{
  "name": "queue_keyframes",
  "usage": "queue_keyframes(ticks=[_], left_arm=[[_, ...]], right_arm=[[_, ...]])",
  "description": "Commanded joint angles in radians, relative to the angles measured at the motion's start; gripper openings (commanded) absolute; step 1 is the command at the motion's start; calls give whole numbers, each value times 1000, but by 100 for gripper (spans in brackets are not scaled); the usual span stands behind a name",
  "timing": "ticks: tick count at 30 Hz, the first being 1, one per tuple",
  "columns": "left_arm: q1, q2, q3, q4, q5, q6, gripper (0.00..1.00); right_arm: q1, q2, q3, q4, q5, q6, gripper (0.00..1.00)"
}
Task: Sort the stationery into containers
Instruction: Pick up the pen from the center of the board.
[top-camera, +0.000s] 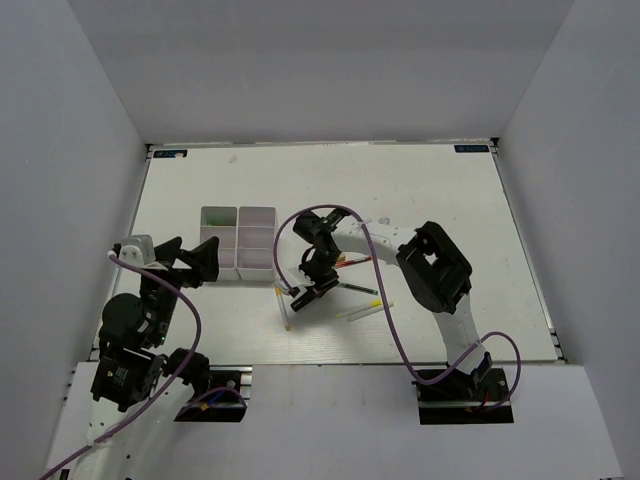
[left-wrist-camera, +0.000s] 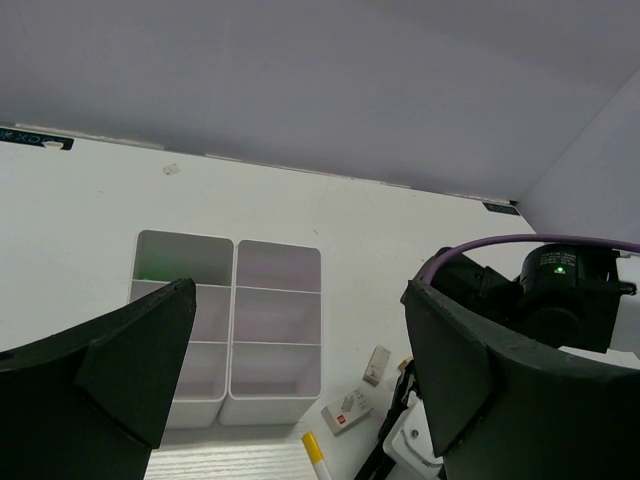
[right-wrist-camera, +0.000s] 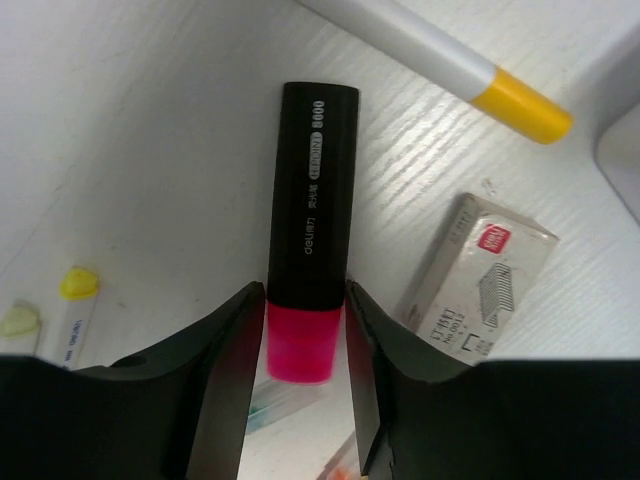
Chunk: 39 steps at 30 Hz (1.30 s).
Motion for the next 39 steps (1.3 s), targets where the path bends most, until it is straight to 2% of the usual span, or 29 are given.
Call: queue_keyframes(ticks=[1,5,8,9,13,19,23,24,26,27,28,31,35,39], left_arm=[[7,-13,-13,1,12,8,96],[7,-22,-13,1,12,8,96],[7,-22,-13,1,3,8,96],[7,-22,-13,1,3,-1,96],[7,-42,-13,1,3,-1,96],[7,-134,-52,65,109,13,96],[7,-174,-62,76,109,13,96],[7,-188,-62,85,109,13,96],[16,-202,-62,85,91,13,95],[16,-219,-62,85,91,13,94],[16,-228,-62,85,81,13,94],[16,-284,-71,85,57,13,94],[16,-335,-70,84,8,4,94],[26,-335,-69,71,-5,-6,94]], right_arm=[[12,55,5,-150,76,-33,42],[24,39,-15,-135,78,-10,39],[29,24,-39,-92,76,29,25],[31,18,-41,-80,70,47,17],[34,-34,-22,-39,55,148,1],[50,-281,-21,127,112,435,0],[86,-384,-48,291,265,573,0],[98,-386,-48,317,356,592,0],[113,-381,-42,409,426,653,0],[135,-378,-35,432,535,659,0],[141,-369,-32,514,573,664,0],[178,-343,8,602,731,644,0],[222,-228,65,788,975,554,0],[239,-154,70,1039,1049,407,0]])
